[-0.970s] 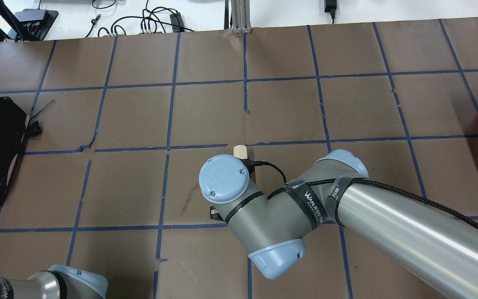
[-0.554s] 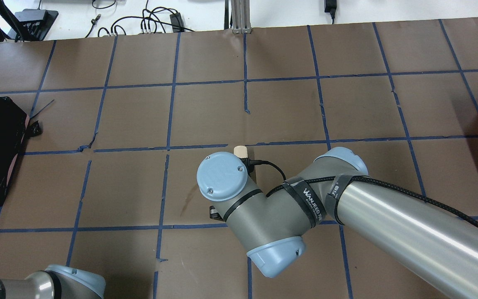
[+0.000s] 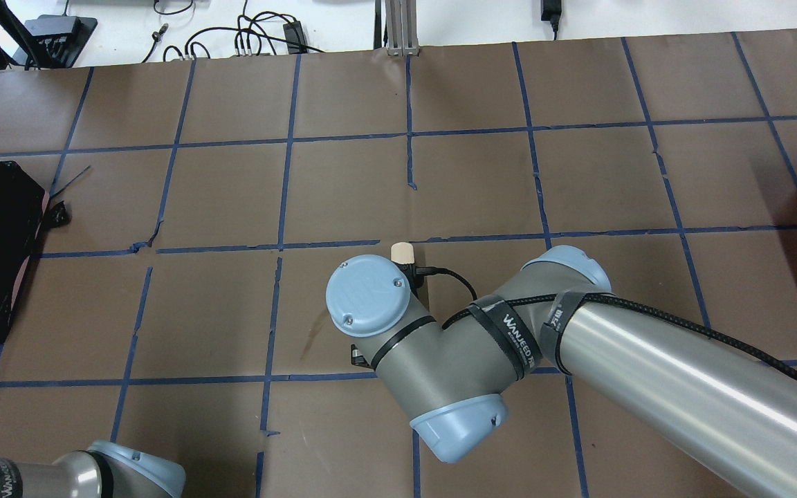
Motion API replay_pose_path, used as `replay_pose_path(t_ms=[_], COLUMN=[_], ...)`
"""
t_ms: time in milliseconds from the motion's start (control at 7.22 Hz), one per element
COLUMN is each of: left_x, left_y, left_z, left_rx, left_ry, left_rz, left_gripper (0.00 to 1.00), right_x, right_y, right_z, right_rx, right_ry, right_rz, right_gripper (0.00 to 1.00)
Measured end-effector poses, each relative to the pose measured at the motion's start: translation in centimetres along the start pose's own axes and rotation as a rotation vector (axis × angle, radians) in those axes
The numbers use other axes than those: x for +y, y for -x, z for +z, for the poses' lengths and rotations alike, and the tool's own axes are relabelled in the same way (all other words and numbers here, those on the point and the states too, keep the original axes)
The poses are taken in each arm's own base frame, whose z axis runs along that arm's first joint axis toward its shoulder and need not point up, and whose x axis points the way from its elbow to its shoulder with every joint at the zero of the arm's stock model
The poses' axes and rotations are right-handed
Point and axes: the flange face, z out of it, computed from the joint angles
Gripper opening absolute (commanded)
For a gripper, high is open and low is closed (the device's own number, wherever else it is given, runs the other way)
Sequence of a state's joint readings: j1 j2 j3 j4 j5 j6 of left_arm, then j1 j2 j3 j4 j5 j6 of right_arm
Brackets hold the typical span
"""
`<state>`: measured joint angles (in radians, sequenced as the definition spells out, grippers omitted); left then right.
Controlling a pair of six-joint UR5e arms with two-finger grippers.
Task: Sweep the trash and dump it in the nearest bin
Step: 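Tilt the dustpan with the left gripper to dump debris into the bag, then lower the brush onto the table with the right gripper and release it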
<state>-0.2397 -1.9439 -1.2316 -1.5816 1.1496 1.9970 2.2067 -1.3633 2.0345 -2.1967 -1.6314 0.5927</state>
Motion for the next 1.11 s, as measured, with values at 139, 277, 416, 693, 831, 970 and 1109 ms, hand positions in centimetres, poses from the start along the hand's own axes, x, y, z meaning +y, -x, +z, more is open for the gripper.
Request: replay_pose_path(t_ms=[139, 277, 416, 693, 831, 970, 1109], left_x=[-0.4, -0.6, -1.0, -3.7, -5.3, -6.6, -8.0], left_y=[0.2, 0.4, 0.5, 0.6, 0.6, 0.7, 0.7], left_z=[-0.2, -0.5, -0.7, -0.4, 0.0, 0.2, 0.0], left_rx=[-0.014, -0.027, -0.035, -0.030, -0.024, -0.022, -0.033], left_ry=[0.030, 0.066, 0.100, 0.181, 0.213, 0.256, 0.313], left_rz=[0.019, 0.038, 0.056, 0.104, 0.122, 0.141, 0.164], left_gripper=[0.08, 0.08, 0.08, 0.08, 0.08, 0.08, 0.08], right_x=[0.0, 0.0, -0.1, -0.1, -0.4, -1.3, -2.7], right_y=[0.0, 0.1, 0.1, 0.1, -0.1, -0.5, -1.3], right_z=[0.0, 0.0, 0.1, 0.1, -0.1, -0.8, -2.0], right_rx=[-0.004, -0.006, -0.006, -0.007, -0.010, -0.019, -0.038], right_ry=[-0.001, -0.001, 0.000, -0.001, -0.004, -0.014, -0.028], right_rz=[0.000, 0.000, 0.001, -0.003, -0.001, 0.005, 0.019], right_gripper=[0.75, 0.75, 0.75, 0.76, 0.76, 0.77, 0.77])
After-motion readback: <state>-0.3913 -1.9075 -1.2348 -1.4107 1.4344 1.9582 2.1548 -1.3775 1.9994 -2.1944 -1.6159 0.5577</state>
